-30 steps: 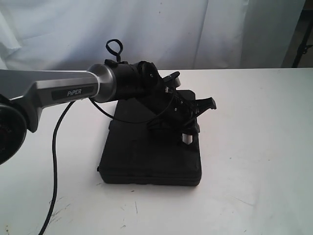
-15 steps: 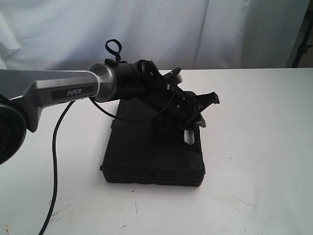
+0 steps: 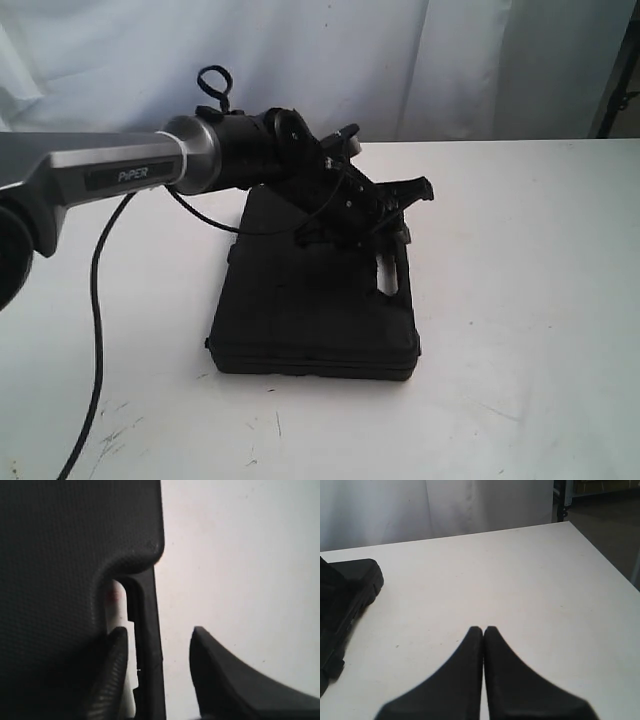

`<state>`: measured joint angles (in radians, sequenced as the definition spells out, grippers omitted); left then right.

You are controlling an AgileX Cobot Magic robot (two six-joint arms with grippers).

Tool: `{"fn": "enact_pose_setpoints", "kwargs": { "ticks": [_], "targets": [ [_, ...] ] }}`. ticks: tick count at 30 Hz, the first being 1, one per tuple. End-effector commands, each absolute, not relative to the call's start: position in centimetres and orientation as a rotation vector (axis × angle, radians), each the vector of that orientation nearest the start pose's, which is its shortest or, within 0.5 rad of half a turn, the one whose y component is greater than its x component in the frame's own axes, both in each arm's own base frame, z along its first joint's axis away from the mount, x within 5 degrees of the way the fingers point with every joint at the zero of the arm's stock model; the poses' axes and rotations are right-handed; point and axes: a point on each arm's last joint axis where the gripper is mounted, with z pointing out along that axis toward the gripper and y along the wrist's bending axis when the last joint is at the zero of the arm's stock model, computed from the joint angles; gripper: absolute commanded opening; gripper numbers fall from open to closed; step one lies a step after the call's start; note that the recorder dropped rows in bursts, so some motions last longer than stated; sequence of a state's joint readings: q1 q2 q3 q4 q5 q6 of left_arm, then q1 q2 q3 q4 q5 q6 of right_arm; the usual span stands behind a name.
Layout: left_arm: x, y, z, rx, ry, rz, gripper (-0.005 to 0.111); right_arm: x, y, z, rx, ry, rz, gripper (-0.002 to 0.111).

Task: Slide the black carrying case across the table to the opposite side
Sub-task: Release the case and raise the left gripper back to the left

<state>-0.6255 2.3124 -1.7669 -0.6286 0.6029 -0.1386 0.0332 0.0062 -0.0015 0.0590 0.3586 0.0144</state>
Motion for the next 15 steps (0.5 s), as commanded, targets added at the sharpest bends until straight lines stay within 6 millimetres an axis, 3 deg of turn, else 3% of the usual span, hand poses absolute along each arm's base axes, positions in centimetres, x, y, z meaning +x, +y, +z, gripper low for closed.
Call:
{"fn": "enact_pose_setpoints", "kwargs": {
  "ticks": [1,4,12,15],
  "targets": [
    [39.5,-30.7,18.3,0.157,2.631,-0.852,0.026,5.3,0.4,18.2,0.027,1.829,0.096,0.0],
    [39.4,-30.0,20.7,0.251,2.566,-0.769,0.002,5.3,0.4,18.2,0.027,1.829,0.096,0.0],
    [38.3,-27.9,27.4,0.426,2.399,-0.589,0.0,5.3,0.4,18.2,0.027,1.829,0.096,0.0],
    [37.9,-26.9,29.1,0.468,2.368,-0.507,0.0,5.3,0.4,18.2,0.027,1.829,0.096,0.0]
  ]
}}
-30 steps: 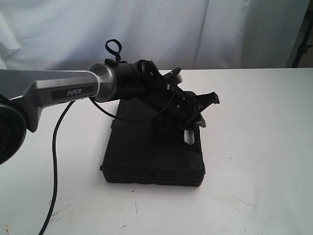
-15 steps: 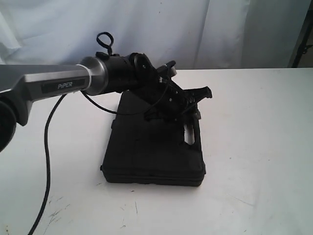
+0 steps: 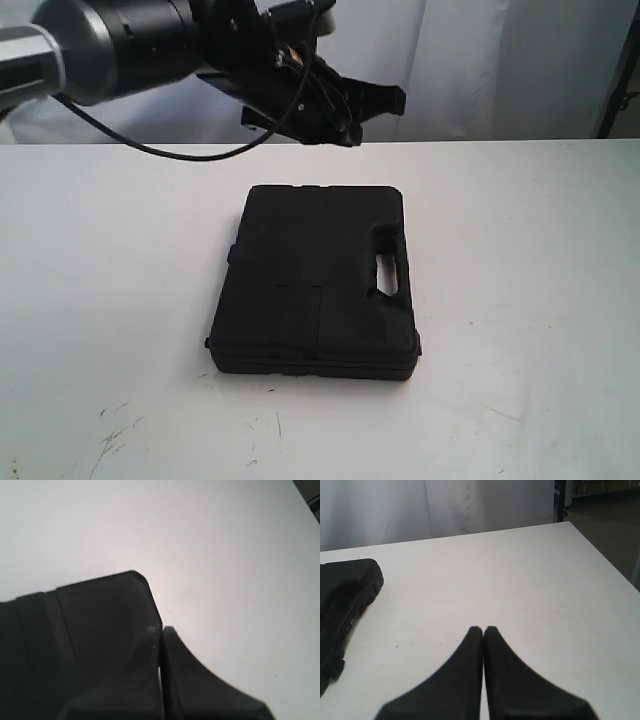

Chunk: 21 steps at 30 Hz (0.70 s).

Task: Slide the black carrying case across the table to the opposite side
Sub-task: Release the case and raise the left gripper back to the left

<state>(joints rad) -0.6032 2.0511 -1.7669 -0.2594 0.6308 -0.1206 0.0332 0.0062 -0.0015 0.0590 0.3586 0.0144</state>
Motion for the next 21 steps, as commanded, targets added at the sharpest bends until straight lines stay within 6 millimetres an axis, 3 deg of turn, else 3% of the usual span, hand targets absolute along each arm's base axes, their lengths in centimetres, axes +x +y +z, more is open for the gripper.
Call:
{"fn": "enact_pose_setpoints", "kwargs": {
  "ticks": [1,6,12,17,21],
  "targets": [
    [37.8,-26.6,29.4,0.473,2.369,-0.493,0.0,5.3,0.4,18.2,0.027,1.829,0.096,0.0],
    [37.6,-24.3,30.7,0.434,2.374,-0.459,0.0,5.3,0.4,18.2,0.027,1.829,0.096,0.0],
    [36.0,-19.7,31.1,0.306,2.343,-0.444,0.0,5.3,0.4,18.2,0.027,1.829,0.096,0.0],
    [33.0,-16.3,30.6,0.212,2.294,-0.441,0.0,5.3,0.4,18.2,0.027,1.829,0.096,0.0],
    [28.1,-13.2,30.3,0.172,2.233,-0.445,0.0,5.3,0.4,18.2,0.027,1.829,0.096,0.0]
  ]
}}
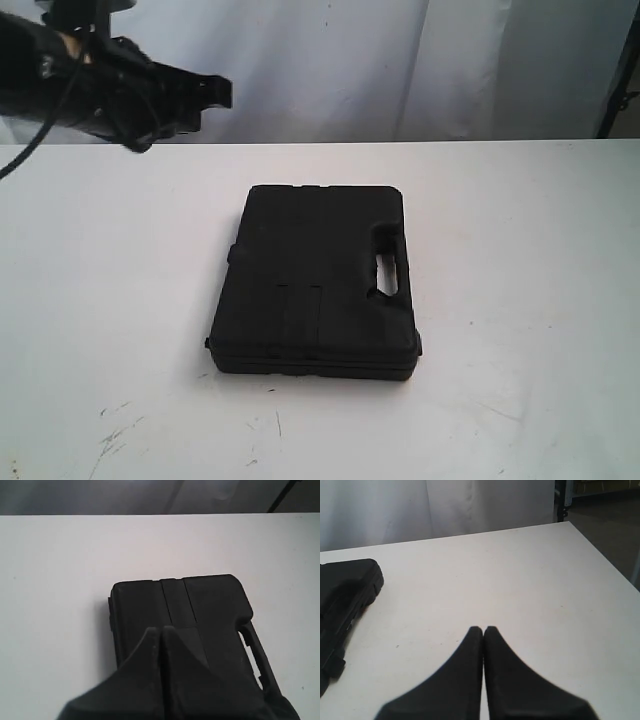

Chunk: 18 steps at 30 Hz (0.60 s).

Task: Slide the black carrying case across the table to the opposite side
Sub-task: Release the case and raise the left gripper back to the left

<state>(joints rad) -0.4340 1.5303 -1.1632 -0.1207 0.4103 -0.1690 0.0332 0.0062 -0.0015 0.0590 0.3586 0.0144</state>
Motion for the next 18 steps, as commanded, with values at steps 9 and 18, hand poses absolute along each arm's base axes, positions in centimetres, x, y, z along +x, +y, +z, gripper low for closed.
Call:
{"fn": "enact_pose_setpoints", "kwargs": {
  "ticks": [9,18],
  "targets": [
    [23.4,-11.1,30.4,0.179,2.218,-0.448,0.0,5.3,0.4,18.2,0.027,1.829,0.096,0.0],
    [21.5,-9.6,32.2,0.311,2.102,-0.311,0.0,5.3,0.4,18.2,0.027,1.829,0.096,0.0]
  ]
}}
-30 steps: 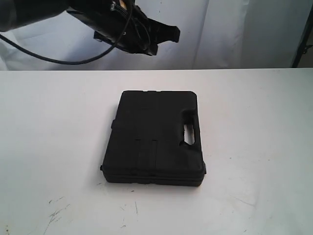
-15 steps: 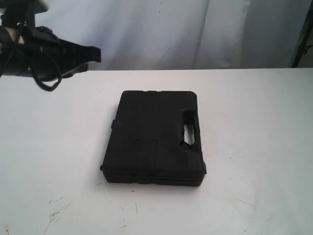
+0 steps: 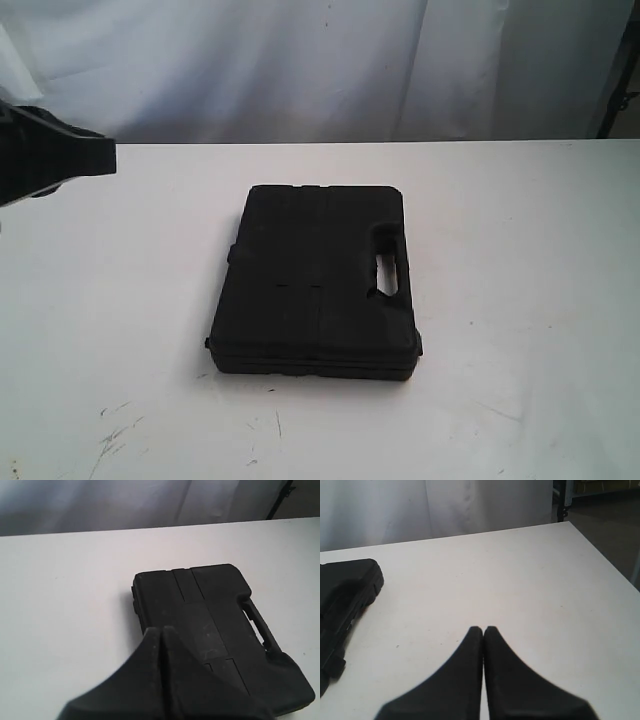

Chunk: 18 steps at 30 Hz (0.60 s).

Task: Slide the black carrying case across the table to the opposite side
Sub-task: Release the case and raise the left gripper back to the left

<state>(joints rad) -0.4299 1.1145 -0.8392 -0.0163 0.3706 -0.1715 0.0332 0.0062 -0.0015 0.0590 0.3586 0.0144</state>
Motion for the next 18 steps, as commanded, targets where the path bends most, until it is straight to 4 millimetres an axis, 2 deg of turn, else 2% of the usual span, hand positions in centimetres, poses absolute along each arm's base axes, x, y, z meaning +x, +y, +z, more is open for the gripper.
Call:
{"fn": "enact_pose_setpoints", "kwargs": {
  "ticks": [1,13,18],
  "targets": [
    [21.5,-9.6,32.0,0.323,2.11,-0.294,0.0,5.3,0.4,18.2,0.027,1.829,0.096,0.0],
    [20.9,-8.9,30.9,0.4,2.195,-0.177,0.0,5.3,0.4,18.2,0.027,1.829,0.096,0.0],
    [18.8,-6.1,30.5,0.276,2.12,-0.173,0.0,5.3,0.4,18.2,0.027,1.829,0.096,0.0]
  ]
}}
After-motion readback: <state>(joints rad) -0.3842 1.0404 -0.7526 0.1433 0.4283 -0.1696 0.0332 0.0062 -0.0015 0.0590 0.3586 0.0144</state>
